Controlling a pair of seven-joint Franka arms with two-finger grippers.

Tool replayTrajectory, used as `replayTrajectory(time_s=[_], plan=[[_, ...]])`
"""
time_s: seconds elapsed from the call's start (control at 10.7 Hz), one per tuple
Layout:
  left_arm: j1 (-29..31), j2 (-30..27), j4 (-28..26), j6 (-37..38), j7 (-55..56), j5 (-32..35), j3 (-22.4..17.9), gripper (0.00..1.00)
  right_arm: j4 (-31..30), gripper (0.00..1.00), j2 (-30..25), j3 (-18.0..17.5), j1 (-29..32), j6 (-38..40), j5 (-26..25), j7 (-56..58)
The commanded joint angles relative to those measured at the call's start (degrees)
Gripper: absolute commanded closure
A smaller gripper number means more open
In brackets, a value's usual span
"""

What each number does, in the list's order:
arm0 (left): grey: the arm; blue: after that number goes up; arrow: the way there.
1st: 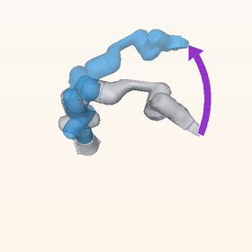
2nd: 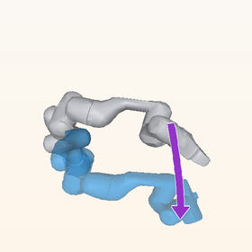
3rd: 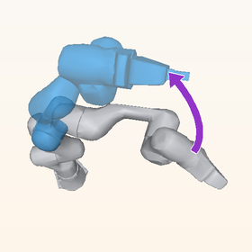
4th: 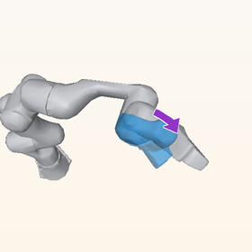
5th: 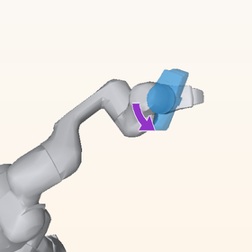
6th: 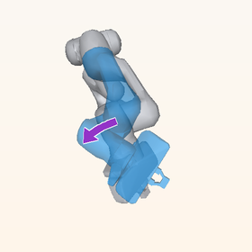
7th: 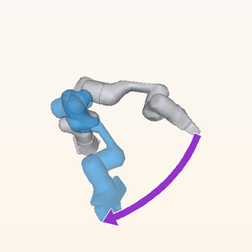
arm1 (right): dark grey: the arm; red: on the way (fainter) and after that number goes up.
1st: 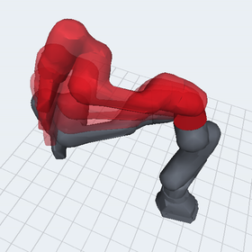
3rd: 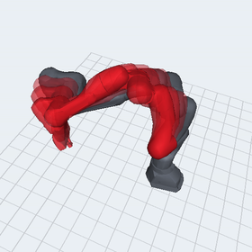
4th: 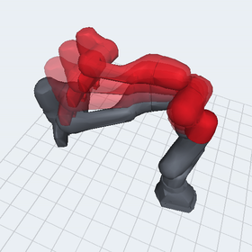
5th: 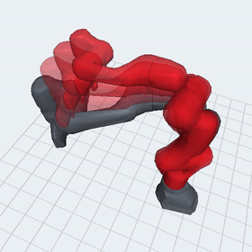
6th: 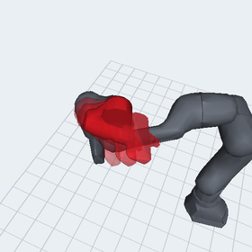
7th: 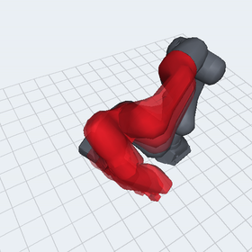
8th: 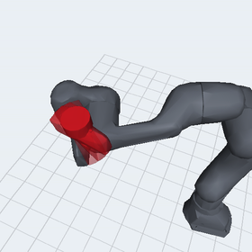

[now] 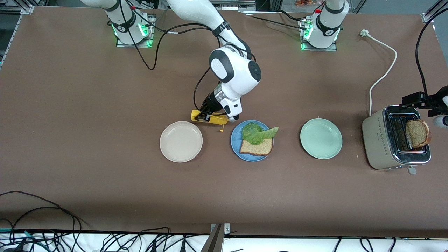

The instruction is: Make sandwich in blue plate with both arms

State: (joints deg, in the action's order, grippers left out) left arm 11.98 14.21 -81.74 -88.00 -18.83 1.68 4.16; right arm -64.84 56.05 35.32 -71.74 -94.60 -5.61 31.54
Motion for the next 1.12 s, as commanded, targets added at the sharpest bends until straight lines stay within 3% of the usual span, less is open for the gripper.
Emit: replayTrajectory(time_s=[0.0,1.02], plan=[[0.06,-0.33,0.62,0.9,0.2,0.16,0.15,0.0,4.36,1.0,3.88,1.77,-0.68,2.14,-1.42,-0.25],[0.06,-0.33,0.62,0.9,0.2,0.16,0.15,0.0,5.6,1.0,7.32,1.51,2.93,-4.98,-0.8,-1.48]])
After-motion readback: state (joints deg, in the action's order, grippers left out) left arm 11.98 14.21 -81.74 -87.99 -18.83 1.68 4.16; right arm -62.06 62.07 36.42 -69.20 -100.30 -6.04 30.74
